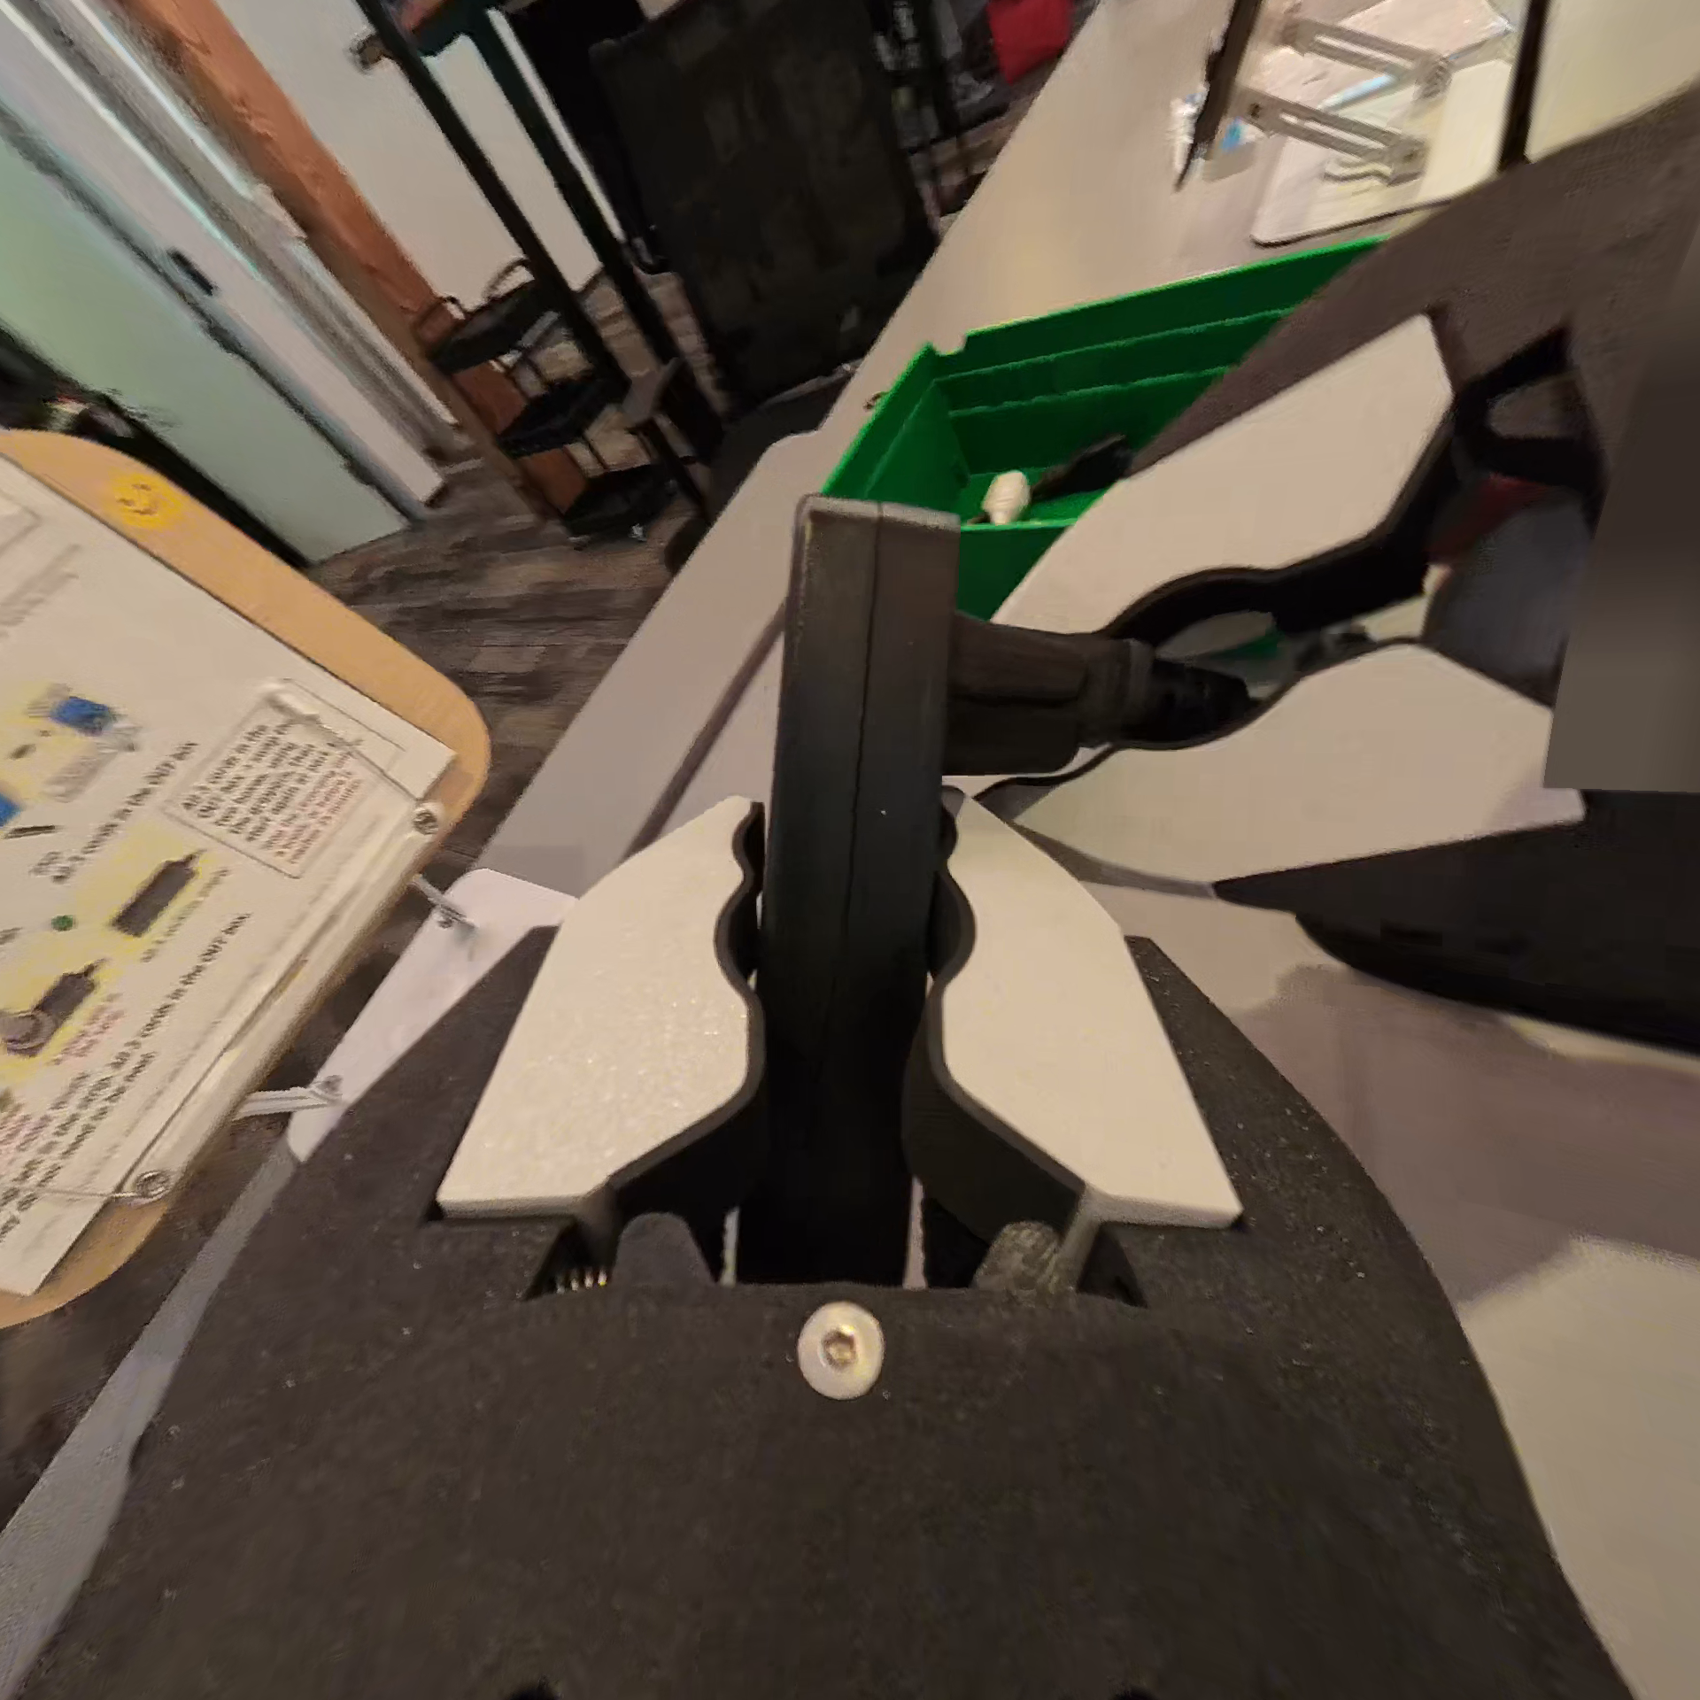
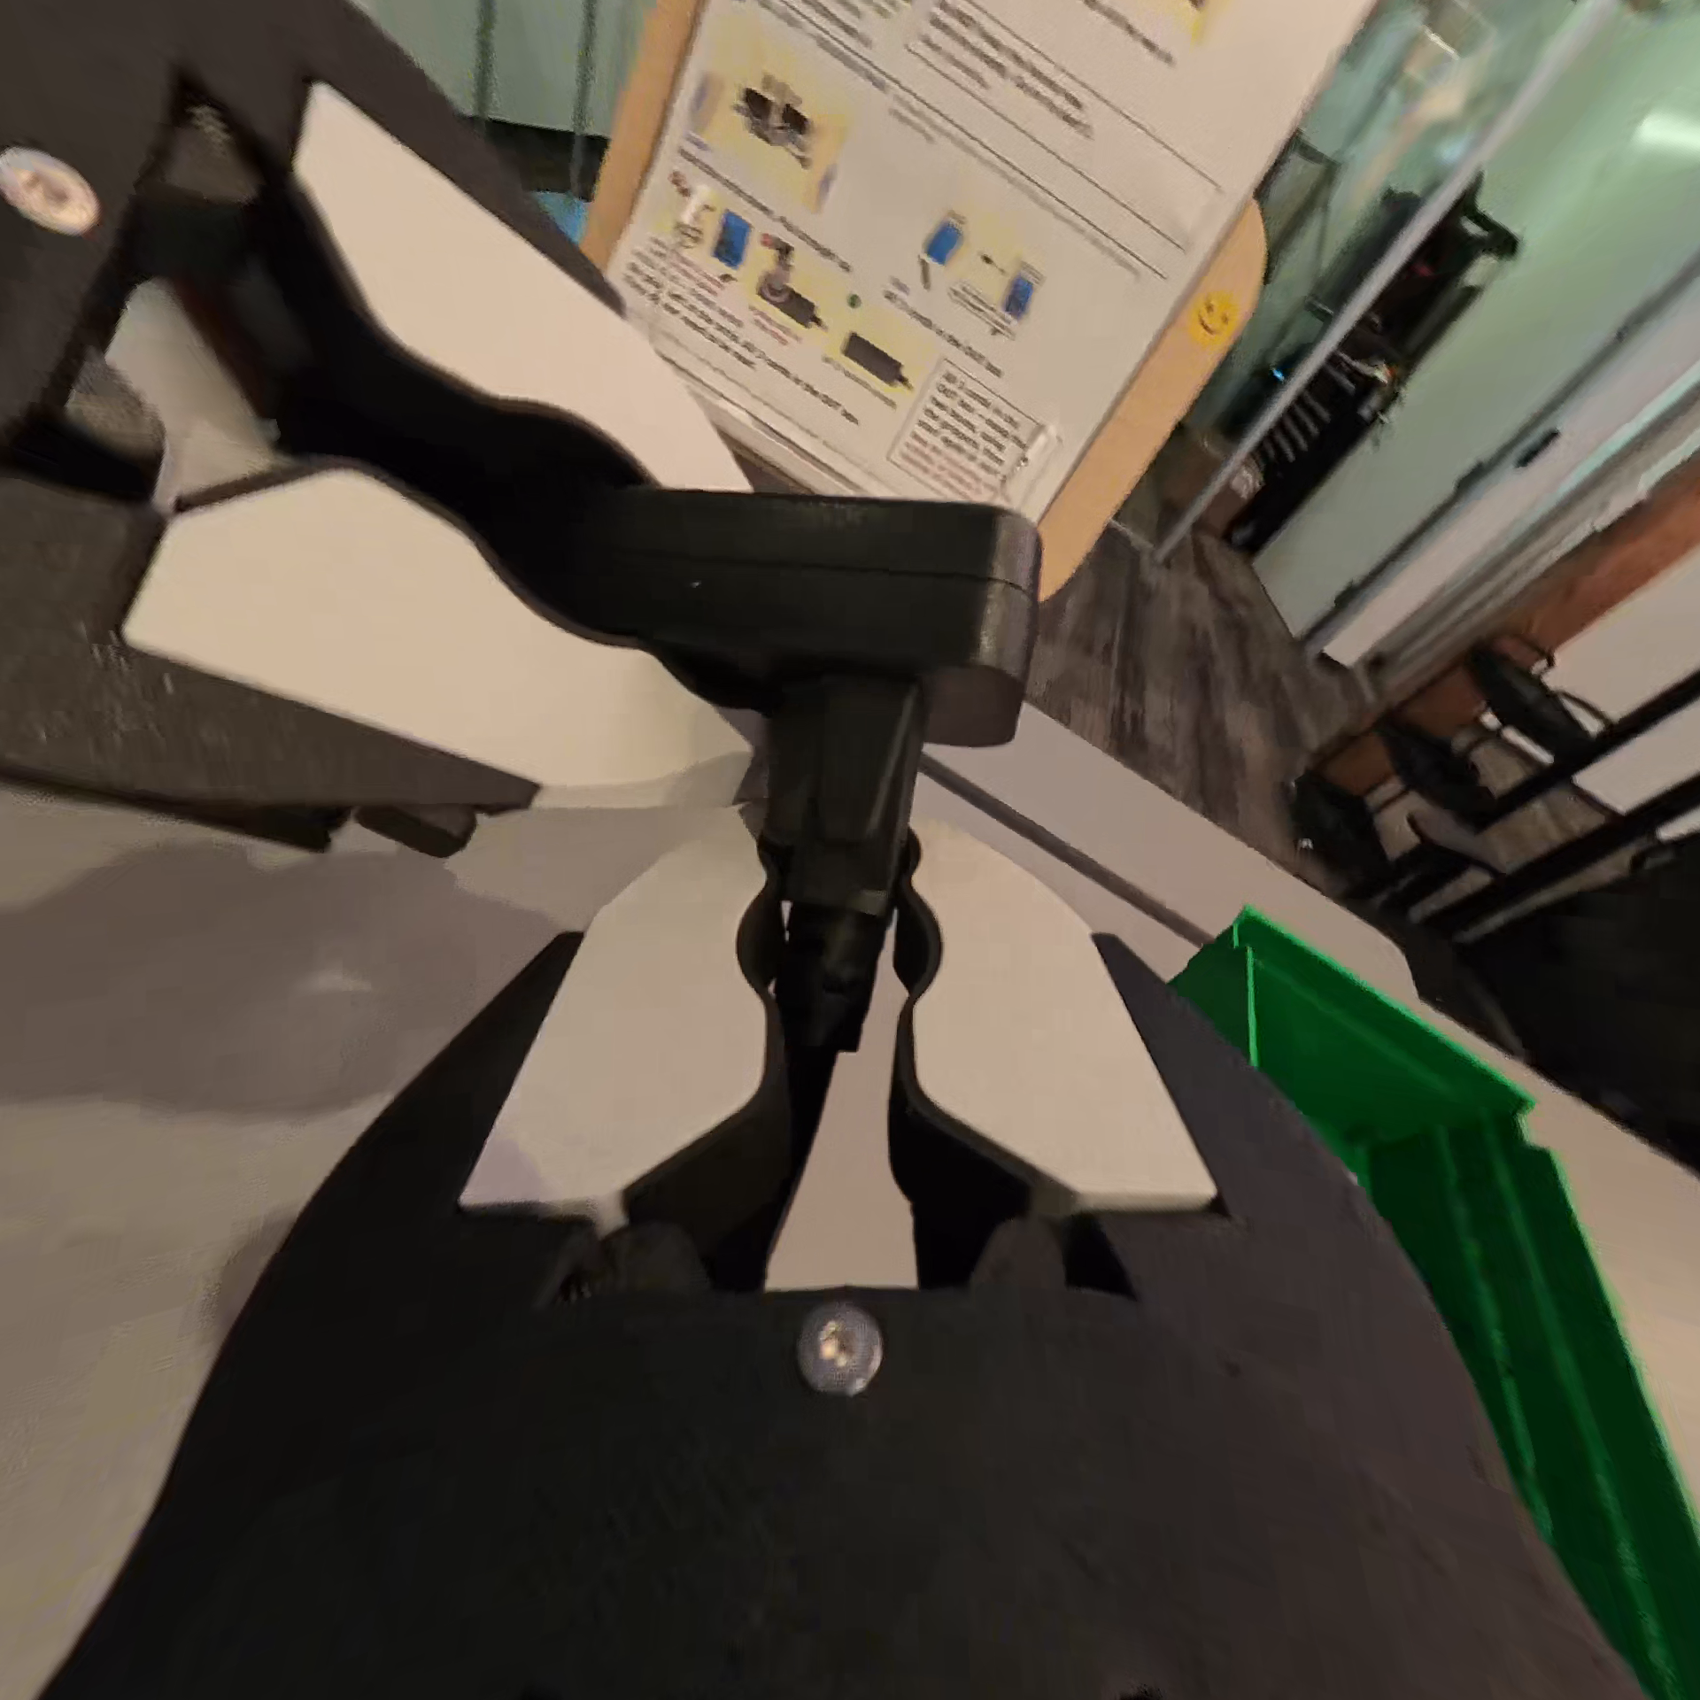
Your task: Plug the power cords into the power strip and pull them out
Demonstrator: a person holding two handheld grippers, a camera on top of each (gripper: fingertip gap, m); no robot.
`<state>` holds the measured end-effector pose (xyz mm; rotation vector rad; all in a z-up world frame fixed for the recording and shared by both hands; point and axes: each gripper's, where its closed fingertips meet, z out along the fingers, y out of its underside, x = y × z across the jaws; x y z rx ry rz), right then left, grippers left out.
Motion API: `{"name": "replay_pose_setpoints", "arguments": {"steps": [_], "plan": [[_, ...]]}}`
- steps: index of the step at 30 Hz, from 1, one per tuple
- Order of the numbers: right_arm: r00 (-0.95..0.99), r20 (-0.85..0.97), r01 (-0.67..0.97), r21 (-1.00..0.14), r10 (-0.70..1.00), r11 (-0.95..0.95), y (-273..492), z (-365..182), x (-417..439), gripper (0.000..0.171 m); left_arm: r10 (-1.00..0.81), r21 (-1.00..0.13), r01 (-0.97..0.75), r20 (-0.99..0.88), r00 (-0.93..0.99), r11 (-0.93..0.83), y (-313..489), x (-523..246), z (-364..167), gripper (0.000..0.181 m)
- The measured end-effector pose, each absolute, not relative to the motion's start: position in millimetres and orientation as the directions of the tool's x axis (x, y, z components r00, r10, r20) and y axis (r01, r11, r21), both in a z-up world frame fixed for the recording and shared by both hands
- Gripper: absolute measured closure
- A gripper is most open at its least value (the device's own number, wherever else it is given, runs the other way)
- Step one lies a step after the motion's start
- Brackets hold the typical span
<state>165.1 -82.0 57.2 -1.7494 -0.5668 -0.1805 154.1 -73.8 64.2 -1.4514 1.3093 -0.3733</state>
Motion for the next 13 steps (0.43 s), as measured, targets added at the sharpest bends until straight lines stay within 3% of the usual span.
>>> {"name": "replay_pose_setpoints", "arguments": {"steps": [1, 4, 6, 13], "plan": [[0.85, 0.418, 0.484, -0.86, 0.321, -0.161, -83, 55, 163, 0.151, -0.856, -0.823, -0.53, -0.412, 0.312, 0.203, -75, 152, 59, 0.149], [0.766, 0.49, 0.597, -0.781, 0.417, -0.18, -86, 44, 163, 0.151, -0.881, -0.773, -0.603, -0.411, 0.235, 0.2, -80, 150, 43, 0.147], [0.732, 0.548, 0.648, -0.743, 0.405, -0.168, -85, 46, 169, 0.151, -0.888, -0.807, -0.562, -0.38, 0.257, 0.182, -80, 154, 48, 0.146], [0.751, 0.602, 0.642, -0.761, 0.274, -0.089, -79, 67, 166, 0.152, -0.871, -0.892, -0.41, -0.345, 0.349, 0.189, -73, 151, 74, 0.148]]}}
